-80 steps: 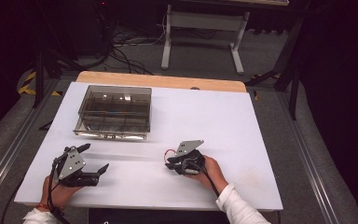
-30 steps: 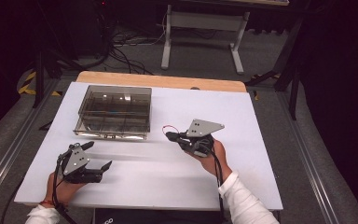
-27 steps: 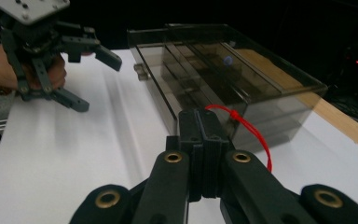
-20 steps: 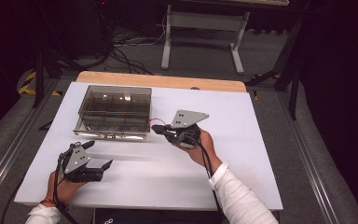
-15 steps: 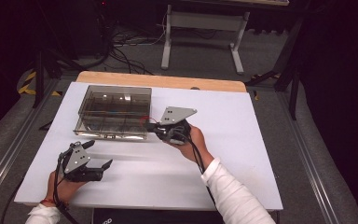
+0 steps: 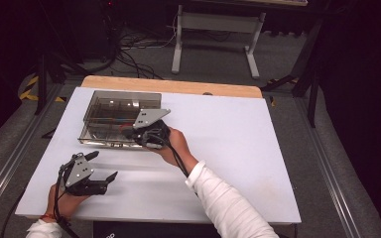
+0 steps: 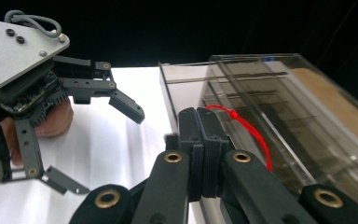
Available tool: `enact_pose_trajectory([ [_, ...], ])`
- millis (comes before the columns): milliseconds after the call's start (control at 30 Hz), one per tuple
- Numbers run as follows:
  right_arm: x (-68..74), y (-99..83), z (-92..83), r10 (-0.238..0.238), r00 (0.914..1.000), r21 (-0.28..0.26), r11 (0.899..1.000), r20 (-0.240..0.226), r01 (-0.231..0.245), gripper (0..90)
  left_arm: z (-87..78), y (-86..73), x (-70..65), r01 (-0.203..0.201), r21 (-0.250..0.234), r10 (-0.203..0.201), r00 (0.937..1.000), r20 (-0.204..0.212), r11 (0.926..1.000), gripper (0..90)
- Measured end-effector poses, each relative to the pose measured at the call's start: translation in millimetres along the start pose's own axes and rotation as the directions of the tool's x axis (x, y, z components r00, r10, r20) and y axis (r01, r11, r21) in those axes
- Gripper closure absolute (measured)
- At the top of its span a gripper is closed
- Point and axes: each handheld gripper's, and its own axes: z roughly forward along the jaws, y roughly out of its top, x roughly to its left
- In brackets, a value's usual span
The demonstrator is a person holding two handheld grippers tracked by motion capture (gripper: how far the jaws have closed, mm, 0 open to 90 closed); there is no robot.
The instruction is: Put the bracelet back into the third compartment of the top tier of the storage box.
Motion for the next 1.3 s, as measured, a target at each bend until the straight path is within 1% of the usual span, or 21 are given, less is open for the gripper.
enact_pose_trajectory([
  [33, 0.9, 1.1, 4.5, 0.001, 1.0, 0.005, 1.0, -0.007, -0.001, 90.0, -0.6, 0.0, -0.1, -0.001, -0.001, 0.001, 1.0, 0.0, 1.0, 10.7],
  [67, 2.0, 2.2, 8.8, -0.003, 1.0, 0.013, 1.0, -0.004, 0.003, 90.0, -1.1, -0.2, 0.2, -0.001, -0.003, 0.001, 1.0, -0.001, 1.0, 10.7],
  [167, 3.4, 3.4, 20.5, 0.009, 0.9999, 0.028, 1.0, -0.015, -0.008, 90.0, -0.8, -0.6, 0.1, 0.0, -0.002, 0.0, 1.0, 0.006, 1.0, 10.8],
  [233, 3.3, 3.2, 27.1, 0.012, 0.9998, 0.041, 0.999, -0.018, -0.011, 90.0, -1.0, 0.3, 0.4, -0.009, -0.004, 0.009, 0.9999, 0.005, 1.0, 10.8],
  [300, 2.7, 2.8, 32.0, 0.022, 0.9996, 0.047, 0.999, -0.019, -0.021, 90.0, -1.7, 1.2, 0.5, -0.015, -0.008, 0.015, 0.9999, 0.008, 0.9999, 10.8],
  [333, 2.3, 2.5, 34.3, 0.026, 0.9995, 0.051, 0.998, -0.021, -0.025, 90.0, -2.0, 1.3, 0.7, -0.011, -0.009, 0.012, 0.9999, 0.012, 0.9999, 10.9],
  [433, 0.8, 0.7, 40.3, 0.042, 0.999, 0.057, 0.998, -0.014, -0.041, 90.0, -1.5, 1.7, 1.1, -0.016, -0.008, 0.016, 0.9997, 0.017, 0.9998, 11.1],
  [567, -1.0, -2.6, 46.3, 0.051, 0.9987, 0.072, 0.996, -0.003, -0.051, 90.0, -1.6, 3.6, 0.0, -0.02, -0.02, 0.02, 0.9995, 0.024, 0.9996, 11.2],
  [600, -1.6, -3.1, 47.5, 0.056, 0.9985, 0.075, 0.996, -0.003, -0.055, 89.9, -1.6, 3.9, -0.1, -0.021, -0.02, 0.021, 0.9995, 0.024, 0.9996, 11.2],
  [700, 0.0, -2.1, 49.3, 0.046, 0.9989, 0.081, 0.996, 0.009, -0.046, 89.7, -1.6, 4.3, -0.2, -0.024, -0.021, 0.024, 0.9993, 0.029, 0.9995, 11.3],
  [800, 1.5, -1.2, 49.8, 0.044, 0.9989, 0.083, 0.996, 0.017, -0.045, 89.5, -1.6, 4.4, 0.8, -0.016, -0.021, 0.016, 0.9995, 0.028, 0.9997, 11.8],
  [1000, 0.5, -1.9, 48.1, 0.063, 0.9978, 0.078, 0.995, 0.02, -0.064, 89.4, -2.3, 4.8, 1.8, -0.017, -0.02, 0.018, 0.9995, 0.027, 0.9996, 13.5],
  [1033, 0.5, -1.9, 47.9, 0.063, 0.9977, 0.079, 0.995, 0.024, -0.065, 88.8, -2.4, 4.8, 1.7, -0.012, -0.022, 0.013, 0.9995, 0.028, 0.9997, 13.7],
  [1133, 0.9, -1.9, 47.9, 0.06, 0.9976, 0.086, 0.994, 0.035, -0.063, 84.5, -2.9, 5.2, 2.3, -0.016, -0.023, 0.016, 0.9995, 0.027, 0.9996, 14.7],
  [1200, 0.6, -2.5, 48.4, 0.063, 0.9974, 0.09, 0.994, 0.036, -0.066, 84.0, -2.9, 5.1, 2.6, -0.012, -0.022, 0.013, 0.9996, 0.025, 0.9997, 15.5],
  [1300, 0.0, -3.1, 47.5, 0.067, 0.997, 0.086, 0.994, 0.039, -0.07, 79.7, -3.3, 5.0, 3.2, -0.015, -0.021, 0.015, 0.9994, 0.03, 0.9997, 18.6],
])
